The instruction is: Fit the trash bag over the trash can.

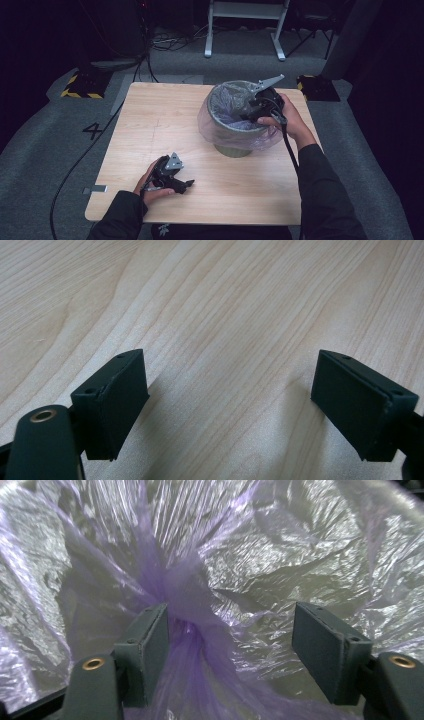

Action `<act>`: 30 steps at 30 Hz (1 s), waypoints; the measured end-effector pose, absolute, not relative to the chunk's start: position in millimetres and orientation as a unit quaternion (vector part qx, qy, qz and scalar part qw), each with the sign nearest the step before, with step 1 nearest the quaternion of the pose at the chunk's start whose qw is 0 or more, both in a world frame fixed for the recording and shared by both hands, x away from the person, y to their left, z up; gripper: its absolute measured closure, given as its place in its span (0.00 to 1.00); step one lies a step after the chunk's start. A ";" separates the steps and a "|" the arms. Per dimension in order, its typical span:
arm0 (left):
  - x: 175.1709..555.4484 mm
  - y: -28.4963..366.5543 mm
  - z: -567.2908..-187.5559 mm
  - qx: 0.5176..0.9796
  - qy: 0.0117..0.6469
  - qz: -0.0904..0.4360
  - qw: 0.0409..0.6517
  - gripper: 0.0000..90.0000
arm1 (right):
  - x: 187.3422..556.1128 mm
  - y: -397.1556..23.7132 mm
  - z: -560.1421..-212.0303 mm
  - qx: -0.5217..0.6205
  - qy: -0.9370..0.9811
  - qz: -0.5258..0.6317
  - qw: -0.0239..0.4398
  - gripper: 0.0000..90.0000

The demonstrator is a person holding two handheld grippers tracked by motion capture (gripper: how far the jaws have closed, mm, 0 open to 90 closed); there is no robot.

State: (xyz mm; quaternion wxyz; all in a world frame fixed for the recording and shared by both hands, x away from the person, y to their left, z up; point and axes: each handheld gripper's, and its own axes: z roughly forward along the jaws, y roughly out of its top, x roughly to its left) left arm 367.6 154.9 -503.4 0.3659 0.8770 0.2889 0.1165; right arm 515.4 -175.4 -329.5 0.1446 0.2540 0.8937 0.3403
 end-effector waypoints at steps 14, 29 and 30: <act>367.6 154.9 -503.4 0.877 0.289 0.116 0.366 0.16 | 517.6 -168.2 -329.3 0.261 0.908 0.296 0.138 0.30; 368.7 154.2 -503.7 0.876 0.288 0.115 0.368 0.16 | 482.0 -197.5 -305.6 0.264 0.860 0.395 0.185 0.29; 368.9 154.1 -503.7 0.877 0.288 0.115 0.368 0.16 | 477.1 -201.6 -303.8 0.263 0.856 0.402 0.192 0.29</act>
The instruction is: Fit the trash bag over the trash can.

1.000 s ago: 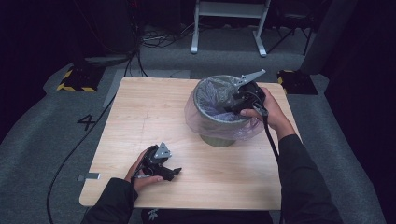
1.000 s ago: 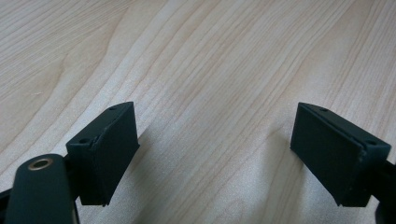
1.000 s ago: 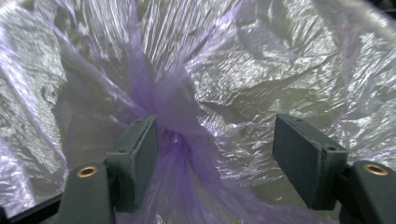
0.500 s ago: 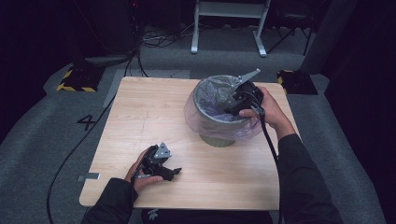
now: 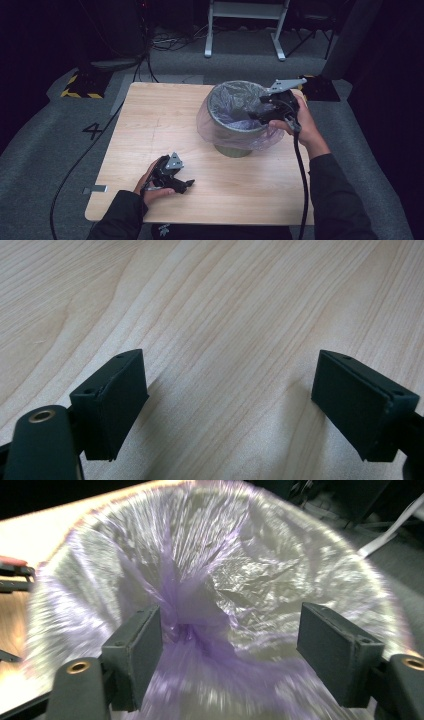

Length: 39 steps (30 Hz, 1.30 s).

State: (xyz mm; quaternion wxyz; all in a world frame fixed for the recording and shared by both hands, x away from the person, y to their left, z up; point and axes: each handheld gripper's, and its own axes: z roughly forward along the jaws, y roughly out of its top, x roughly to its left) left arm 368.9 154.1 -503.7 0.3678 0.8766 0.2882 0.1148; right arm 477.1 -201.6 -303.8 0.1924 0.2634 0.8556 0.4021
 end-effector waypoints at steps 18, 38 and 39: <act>369.2 153.9 -503.7 0.877 0.287 0.117 0.367 0.15 | 393.1 -271.6 -321.9 0.254 0.821 0.455 0.233 0.27; 369.2 153.9 -503.7 0.877 0.287 0.117 0.367 0.15 | 351.8 -309.7 -432.6 0.286 0.857 0.365 0.226 0.25; 369.2 153.9 -503.7 0.877 0.287 0.117 0.367 0.15 | 351.5 -310.5 -436.3 0.287 0.858 0.362 0.224 0.25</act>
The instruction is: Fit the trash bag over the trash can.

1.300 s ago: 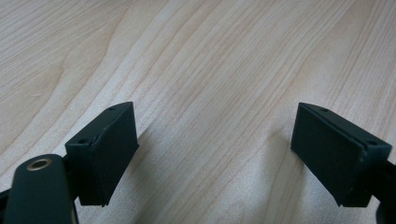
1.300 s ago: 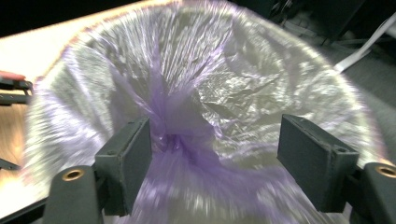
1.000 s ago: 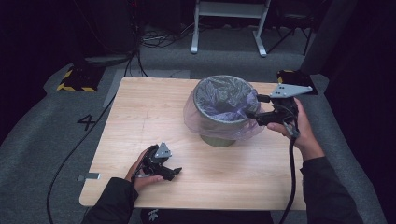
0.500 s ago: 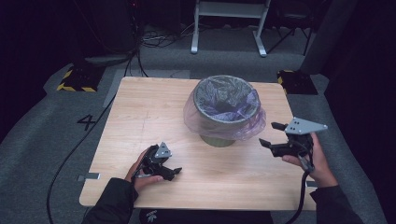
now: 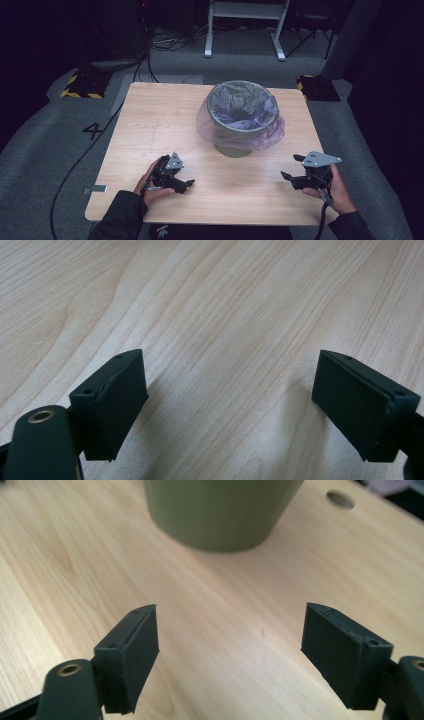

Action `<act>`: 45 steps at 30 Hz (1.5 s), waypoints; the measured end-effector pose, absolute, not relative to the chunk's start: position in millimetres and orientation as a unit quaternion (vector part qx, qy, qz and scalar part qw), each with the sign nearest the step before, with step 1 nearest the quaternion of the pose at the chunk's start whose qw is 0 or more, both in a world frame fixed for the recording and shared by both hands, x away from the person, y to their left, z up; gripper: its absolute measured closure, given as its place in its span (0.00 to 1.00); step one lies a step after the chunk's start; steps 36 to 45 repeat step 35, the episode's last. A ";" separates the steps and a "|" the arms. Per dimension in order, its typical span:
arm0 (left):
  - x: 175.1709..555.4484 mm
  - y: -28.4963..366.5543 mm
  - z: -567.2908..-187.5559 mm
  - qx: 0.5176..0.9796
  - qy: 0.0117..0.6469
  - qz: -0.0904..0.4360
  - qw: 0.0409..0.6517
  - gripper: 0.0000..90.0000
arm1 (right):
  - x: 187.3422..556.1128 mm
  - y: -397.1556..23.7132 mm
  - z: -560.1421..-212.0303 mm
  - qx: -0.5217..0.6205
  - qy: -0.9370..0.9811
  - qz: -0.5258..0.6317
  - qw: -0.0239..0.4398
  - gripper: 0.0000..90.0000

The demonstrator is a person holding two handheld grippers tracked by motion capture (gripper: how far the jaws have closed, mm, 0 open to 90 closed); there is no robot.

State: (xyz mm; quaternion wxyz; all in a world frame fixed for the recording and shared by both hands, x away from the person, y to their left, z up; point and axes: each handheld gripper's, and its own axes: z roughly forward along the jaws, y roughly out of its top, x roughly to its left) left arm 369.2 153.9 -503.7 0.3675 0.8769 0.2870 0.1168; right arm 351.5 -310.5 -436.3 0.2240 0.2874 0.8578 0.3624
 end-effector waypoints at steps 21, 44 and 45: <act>369.2 153.9 -503.7 0.877 0.287 0.117 0.367 0.15 | 342.6 -342.1 -501.4 0.351 0.845 0.370 0.161 0.24; 369.6 153.4 -503.7 0.877 0.287 0.116 0.367 0.15 | 340.8 -347.2 -503.3 0.360 0.840 0.373 0.162 0.20; 369.6 153.4 -503.7 0.877 0.287 0.116 0.367 0.15 | 340.8 -347.2 -503.3 0.360 0.840 0.373 0.162 0.20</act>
